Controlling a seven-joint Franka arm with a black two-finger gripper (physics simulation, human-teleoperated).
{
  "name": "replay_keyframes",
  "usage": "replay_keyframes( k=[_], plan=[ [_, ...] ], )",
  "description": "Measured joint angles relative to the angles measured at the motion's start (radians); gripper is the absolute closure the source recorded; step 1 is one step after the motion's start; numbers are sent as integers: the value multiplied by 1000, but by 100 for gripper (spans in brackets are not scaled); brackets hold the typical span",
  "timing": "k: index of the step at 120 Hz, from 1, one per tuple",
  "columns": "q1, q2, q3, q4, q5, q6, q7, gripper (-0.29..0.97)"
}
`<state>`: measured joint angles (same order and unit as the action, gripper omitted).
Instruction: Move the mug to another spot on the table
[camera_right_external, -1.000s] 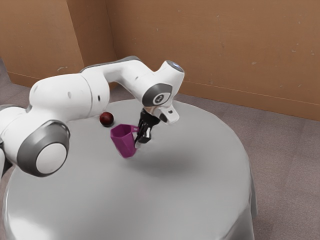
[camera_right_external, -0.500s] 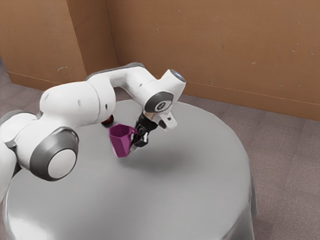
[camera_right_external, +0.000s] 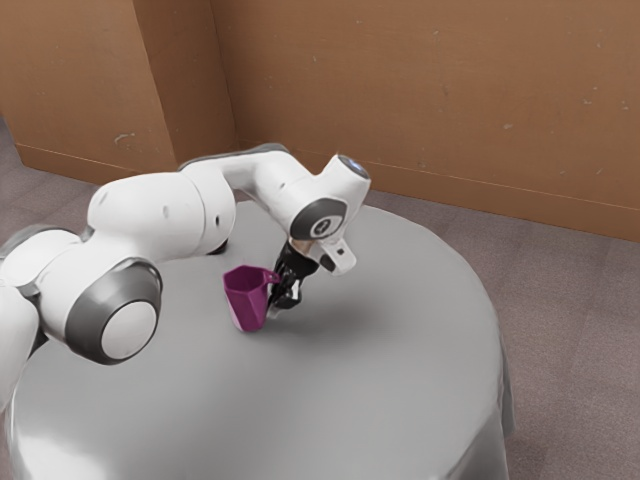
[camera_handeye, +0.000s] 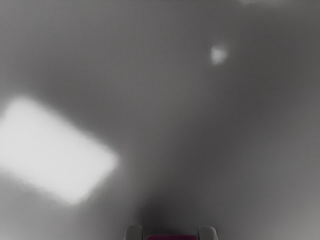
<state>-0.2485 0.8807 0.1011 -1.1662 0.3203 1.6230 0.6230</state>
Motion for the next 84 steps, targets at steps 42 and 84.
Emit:
replay_keyframes(
  k=[42,84],
  plan=[
    [3,1,-3,-19,-22,46,-5,54],
    [4,-31,-3,-15,-46,48,-3,10]
  ],
)
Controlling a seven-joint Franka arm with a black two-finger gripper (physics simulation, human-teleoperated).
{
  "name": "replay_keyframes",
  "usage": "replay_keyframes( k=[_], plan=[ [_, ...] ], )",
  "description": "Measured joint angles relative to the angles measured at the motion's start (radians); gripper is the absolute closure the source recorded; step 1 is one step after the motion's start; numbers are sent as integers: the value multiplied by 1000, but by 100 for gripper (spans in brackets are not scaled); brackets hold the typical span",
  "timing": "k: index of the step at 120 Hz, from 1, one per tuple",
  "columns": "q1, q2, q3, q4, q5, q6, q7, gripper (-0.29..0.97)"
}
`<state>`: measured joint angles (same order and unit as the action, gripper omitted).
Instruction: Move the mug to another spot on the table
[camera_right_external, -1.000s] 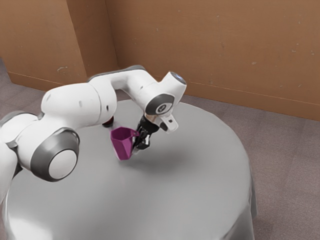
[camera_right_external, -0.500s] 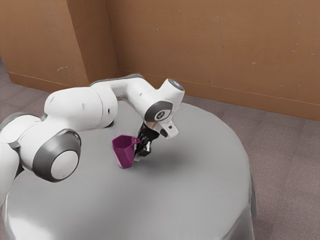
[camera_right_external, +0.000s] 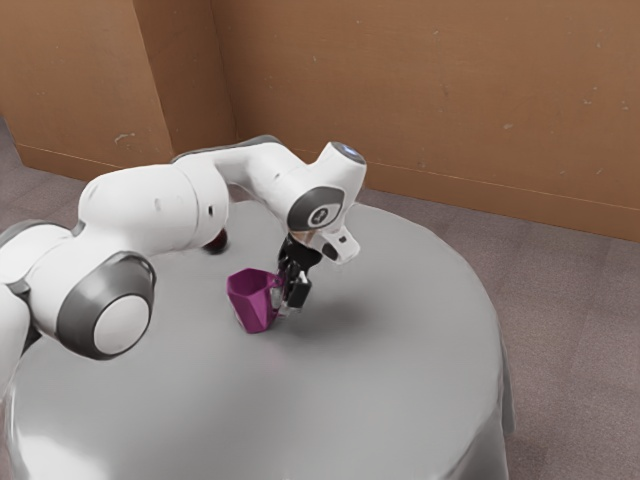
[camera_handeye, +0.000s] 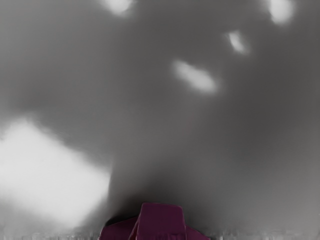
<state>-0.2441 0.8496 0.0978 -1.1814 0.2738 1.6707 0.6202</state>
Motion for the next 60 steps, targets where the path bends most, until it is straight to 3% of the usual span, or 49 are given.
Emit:
replay_keyframes(
  k=[23,33,50,60],
  plan=[
    [-1,-116,-7,9,-27,2,3,4],
    [1,-249,-10,-32,-77,0,3,3],
    [48,-573,-11,-234,-182,-8,-35,1],
    [64,-676,-10,-289,-218,-18,-91,1]
  ],
)
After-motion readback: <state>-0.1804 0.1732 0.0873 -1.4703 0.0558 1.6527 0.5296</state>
